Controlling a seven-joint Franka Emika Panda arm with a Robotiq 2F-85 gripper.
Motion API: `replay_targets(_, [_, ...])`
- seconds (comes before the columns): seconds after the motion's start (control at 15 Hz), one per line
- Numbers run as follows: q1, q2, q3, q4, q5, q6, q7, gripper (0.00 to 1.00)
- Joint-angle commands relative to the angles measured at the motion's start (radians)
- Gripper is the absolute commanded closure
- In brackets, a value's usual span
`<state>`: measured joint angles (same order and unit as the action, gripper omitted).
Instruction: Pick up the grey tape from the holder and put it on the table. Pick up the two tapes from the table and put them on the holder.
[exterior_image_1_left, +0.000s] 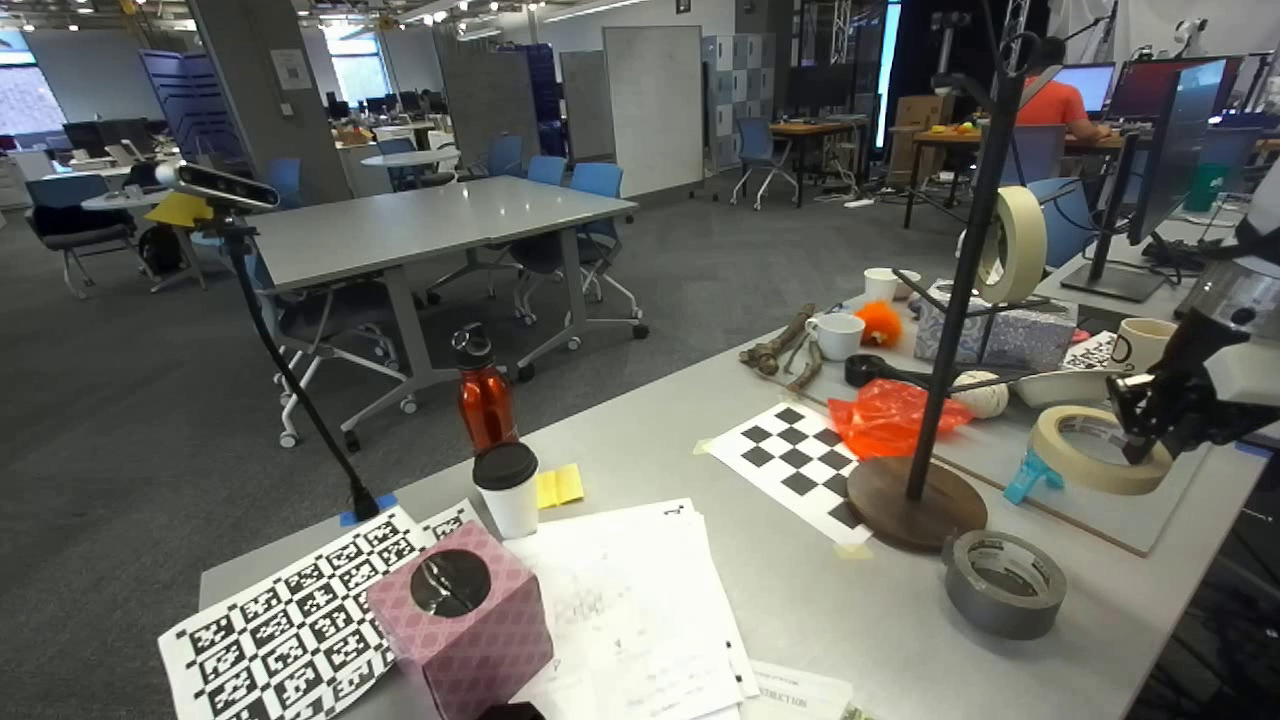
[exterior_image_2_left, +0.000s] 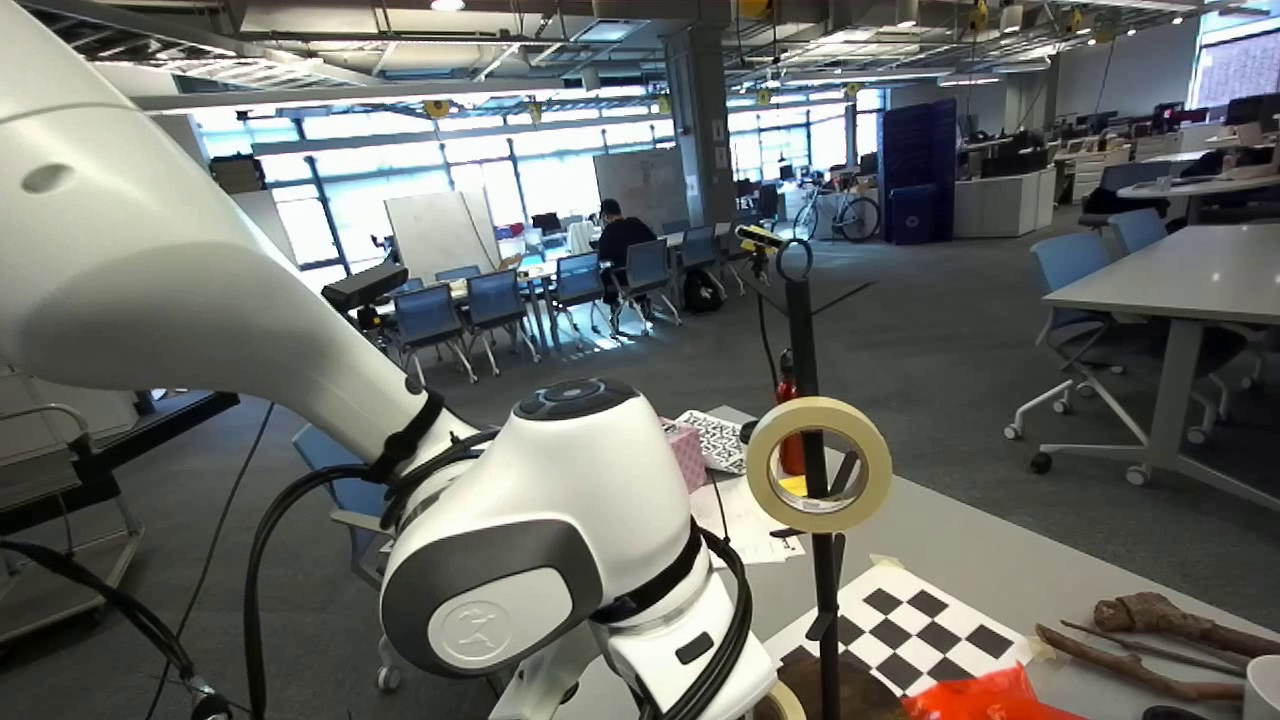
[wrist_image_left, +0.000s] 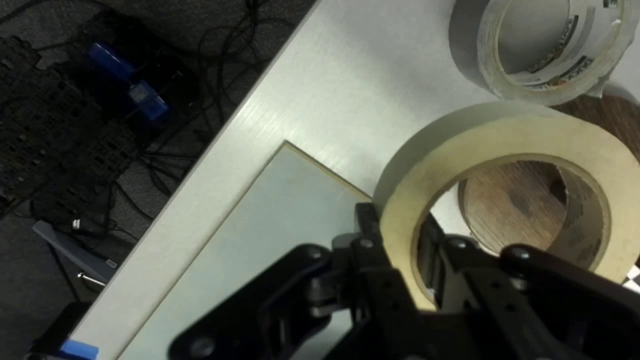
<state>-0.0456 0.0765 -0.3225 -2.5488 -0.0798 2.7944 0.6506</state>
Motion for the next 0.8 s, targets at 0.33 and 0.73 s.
replay_targets(0.33, [-0.1,-0.118,0.057,-0.038,0.207,0.083,-0.054,0.95])
replay_targets(0.73, [-0.101,-0.158,0.086,-0.061,0.353,0.143,-0.109,0.95])
